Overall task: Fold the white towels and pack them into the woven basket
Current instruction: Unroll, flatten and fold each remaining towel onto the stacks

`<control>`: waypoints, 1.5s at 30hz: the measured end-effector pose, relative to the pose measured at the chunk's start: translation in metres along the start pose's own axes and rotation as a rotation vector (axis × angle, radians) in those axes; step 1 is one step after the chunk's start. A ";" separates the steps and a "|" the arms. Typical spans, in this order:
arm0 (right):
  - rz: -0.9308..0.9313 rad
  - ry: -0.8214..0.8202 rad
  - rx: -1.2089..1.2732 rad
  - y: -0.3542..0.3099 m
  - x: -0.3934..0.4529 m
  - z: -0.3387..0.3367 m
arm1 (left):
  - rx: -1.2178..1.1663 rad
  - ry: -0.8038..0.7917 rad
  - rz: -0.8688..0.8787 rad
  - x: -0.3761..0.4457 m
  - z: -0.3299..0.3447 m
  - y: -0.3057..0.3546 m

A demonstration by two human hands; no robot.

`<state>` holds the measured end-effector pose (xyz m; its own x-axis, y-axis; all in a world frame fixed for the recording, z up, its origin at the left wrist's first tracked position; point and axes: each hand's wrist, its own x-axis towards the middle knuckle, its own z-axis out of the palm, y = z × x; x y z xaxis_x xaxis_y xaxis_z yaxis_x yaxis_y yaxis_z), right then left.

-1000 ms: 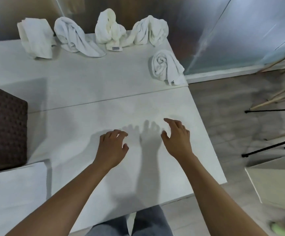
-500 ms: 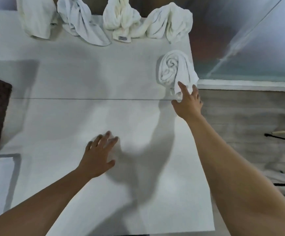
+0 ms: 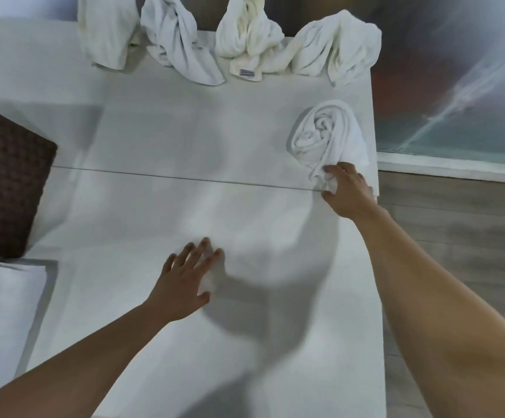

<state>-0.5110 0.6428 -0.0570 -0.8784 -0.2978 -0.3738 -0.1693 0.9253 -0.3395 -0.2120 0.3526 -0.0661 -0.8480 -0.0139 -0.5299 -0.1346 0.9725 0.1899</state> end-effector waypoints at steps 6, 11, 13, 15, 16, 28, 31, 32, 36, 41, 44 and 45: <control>-0.100 -0.027 -0.004 -0.032 -0.051 0.036 | -0.013 -0.032 -0.012 0.000 -0.006 0.002; -0.175 -0.026 0.062 -0.071 -0.116 0.078 | -0.033 -0.030 -0.015 0.001 -0.012 0.004; -0.217 -0.045 0.084 -0.085 -0.143 0.095 | -0.052 -0.018 -0.004 0.001 -0.013 0.004; -0.245 -0.081 0.100 -0.100 -0.168 0.113 | -0.073 0.007 0.000 -0.001 -0.014 0.004; -0.261 -0.094 0.106 -0.107 -0.180 0.122 | -0.085 0.026 0.007 -0.003 -0.014 0.004; -0.071 0.170 0.118 -0.140 -0.265 0.190 | -0.105 0.290 0.121 -0.011 0.011 0.006; 0.022 0.218 0.080 -0.136 -0.262 0.185 | -0.304 0.322 0.044 -0.022 0.006 0.000; 0.047 0.219 0.075 -0.135 -0.259 0.180 | -0.402 0.343 0.007 -0.028 0.000 -0.003; 0.125 0.236 0.039 -0.130 -0.256 0.164 | -0.724 0.431 -0.094 -0.057 -0.030 -0.023; 0.329 0.527 0.142 -0.149 -0.264 0.128 | -0.826 0.577 0.010 -0.090 -0.074 -0.050; 0.352 0.563 0.399 -0.176 -0.274 0.087 | -0.816 0.634 0.109 -0.107 -0.100 -0.058; 0.340 0.551 0.520 -0.187 -0.279 0.072 | -0.815 0.655 0.134 -0.112 -0.108 -0.060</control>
<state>-0.2017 0.5364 0.0485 -0.9603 0.2616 -0.0973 0.2545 0.6774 -0.6902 -0.1642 0.2711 0.0717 -0.9600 -0.2772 0.0400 -0.1175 0.5283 0.8409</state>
